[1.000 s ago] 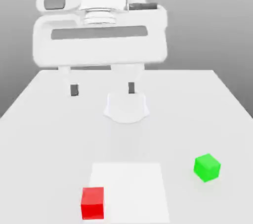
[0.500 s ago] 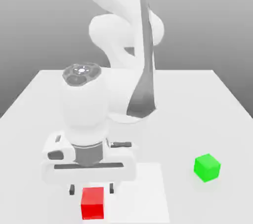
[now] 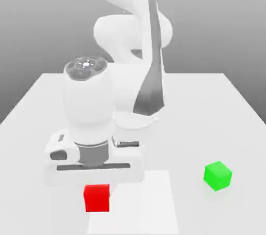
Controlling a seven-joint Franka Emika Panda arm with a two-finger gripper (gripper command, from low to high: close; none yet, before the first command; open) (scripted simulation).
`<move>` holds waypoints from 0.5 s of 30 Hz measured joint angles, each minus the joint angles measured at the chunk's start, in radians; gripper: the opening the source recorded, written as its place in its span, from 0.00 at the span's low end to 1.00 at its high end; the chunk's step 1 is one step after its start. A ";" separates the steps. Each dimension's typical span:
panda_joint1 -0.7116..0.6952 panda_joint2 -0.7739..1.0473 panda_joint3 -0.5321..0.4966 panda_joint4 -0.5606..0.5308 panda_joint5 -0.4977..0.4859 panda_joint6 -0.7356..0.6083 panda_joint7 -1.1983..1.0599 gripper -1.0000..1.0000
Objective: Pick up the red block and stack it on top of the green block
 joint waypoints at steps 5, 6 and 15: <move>0.055 -0.053 0.075 -0.040 -0.049 -0.010 -0.129 0.00; 0.066 -0.063 0.092 -0.048 -0.057 -0.012 -0.156 0.00; 0.219 -0.150 0.207 -0.121 -0.067 -0.025 -0.448 0.00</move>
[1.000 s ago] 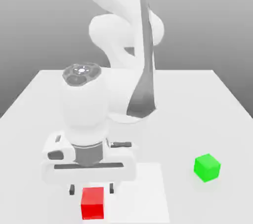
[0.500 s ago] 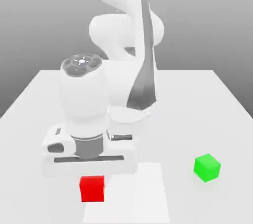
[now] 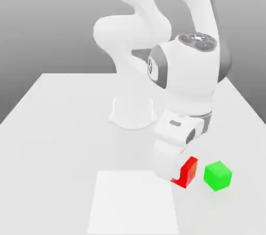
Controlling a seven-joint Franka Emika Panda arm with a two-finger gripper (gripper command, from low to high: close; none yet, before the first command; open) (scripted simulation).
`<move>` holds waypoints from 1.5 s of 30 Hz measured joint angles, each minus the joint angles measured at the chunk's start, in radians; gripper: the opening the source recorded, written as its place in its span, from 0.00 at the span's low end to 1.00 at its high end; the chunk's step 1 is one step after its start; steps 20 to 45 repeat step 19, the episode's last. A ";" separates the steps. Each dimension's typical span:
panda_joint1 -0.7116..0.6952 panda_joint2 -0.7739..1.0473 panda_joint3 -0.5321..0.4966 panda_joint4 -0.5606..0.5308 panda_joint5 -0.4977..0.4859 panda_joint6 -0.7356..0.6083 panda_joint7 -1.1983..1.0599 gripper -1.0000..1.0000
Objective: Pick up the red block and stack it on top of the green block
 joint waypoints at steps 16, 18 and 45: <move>0.205 0.106 0.051 -0.073 -0.029 0.173 -0.314 1.00; 0.205 0.106 0.051 -0.073 -0.029 0.173 -0.314 1.00; 0.205 0.106 0.051 -0.073 -0.029 0.173 -0.314 1.00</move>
